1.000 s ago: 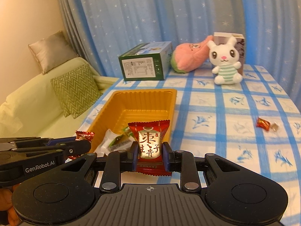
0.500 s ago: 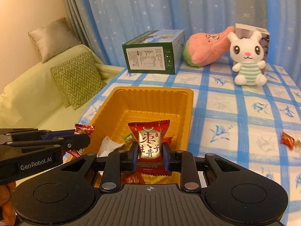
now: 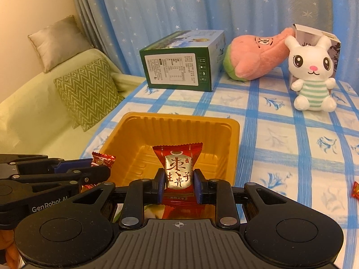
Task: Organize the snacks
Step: 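Carry the red packet and brown-red candy over the orange tray and open both grippers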
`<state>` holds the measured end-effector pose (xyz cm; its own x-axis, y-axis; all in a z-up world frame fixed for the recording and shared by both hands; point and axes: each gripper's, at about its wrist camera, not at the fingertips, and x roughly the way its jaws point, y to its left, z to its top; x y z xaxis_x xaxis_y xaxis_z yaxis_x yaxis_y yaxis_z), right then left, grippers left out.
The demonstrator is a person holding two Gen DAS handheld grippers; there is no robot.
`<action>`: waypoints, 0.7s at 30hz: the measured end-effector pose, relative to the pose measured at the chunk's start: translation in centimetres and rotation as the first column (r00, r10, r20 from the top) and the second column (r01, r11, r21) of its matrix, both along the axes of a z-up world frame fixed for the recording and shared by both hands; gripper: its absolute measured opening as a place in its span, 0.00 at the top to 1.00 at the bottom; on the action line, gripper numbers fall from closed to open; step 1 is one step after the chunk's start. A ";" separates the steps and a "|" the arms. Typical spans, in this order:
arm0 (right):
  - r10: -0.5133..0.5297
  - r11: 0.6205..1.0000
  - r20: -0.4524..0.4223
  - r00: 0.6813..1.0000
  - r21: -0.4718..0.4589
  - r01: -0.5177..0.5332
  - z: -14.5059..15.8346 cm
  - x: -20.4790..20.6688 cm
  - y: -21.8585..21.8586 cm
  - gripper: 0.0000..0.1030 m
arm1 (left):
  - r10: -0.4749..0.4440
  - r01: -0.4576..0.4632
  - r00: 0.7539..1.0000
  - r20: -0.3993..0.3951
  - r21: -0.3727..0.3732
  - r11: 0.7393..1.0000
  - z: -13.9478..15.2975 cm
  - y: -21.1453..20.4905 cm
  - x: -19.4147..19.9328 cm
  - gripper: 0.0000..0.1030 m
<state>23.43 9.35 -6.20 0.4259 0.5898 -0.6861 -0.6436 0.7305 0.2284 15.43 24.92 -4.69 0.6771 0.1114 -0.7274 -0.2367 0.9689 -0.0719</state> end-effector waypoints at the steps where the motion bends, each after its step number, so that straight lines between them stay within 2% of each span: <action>1: -0.003 1.000 -0.003 1.000 0.000 0.003 -0.1 0.3 0.1 0.74 | -0.001 0.001 1.000 0.000 -0.002 1.000 -0.1 0.2 0.3 0.82; 7: -0.026 1.000 -0.015 1.000 0.004 0.026 -0.3 1.3 0.2 0.74 | -0.016 0.016 1.000 0.003 -0.003 1.000 -0.8 0.7 2.0 0.82; 8: -0.030 1.000 -0.019 0.999 0.006 0.030 -0.4 1.5 0.2 0.74 | -0.018 0.018 1.000 0.005 -0.009 1.000 -0.9 0.8 2.3 0.79; 9: -0.032 0.999 -0.024 0.999 0.006 0.032 -0.5 1.5 0.1 0.74 | -0.014 0.014 1.000 -0.006 -0.007 1.000 -1.1 0.9 2.5 0.67; 10: -0.034 0.999 -0.026 0.999 0.006 0.034 -0.5 1.5 0.1 0.74 | -0.012 0.012 1.000 -0.012 0.004 1.000 -1.2 0.9 2.5 0.64; 21: -0.043 0.999 -0.040 0.998 0.012 0.044 -0.5 1.4 -0.3 0.74 | -0.017 0.018 1.000 -0.017 0.044 0.999 -0.8 0.7 0.3 0.63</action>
<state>24.83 9.03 -6.69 0.4237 0.5802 -0.6956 -0.6013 0.7545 0.2631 15.71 25.59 -5.52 0.6670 0.1320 -0.7332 -0.2209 0.9750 -0.0255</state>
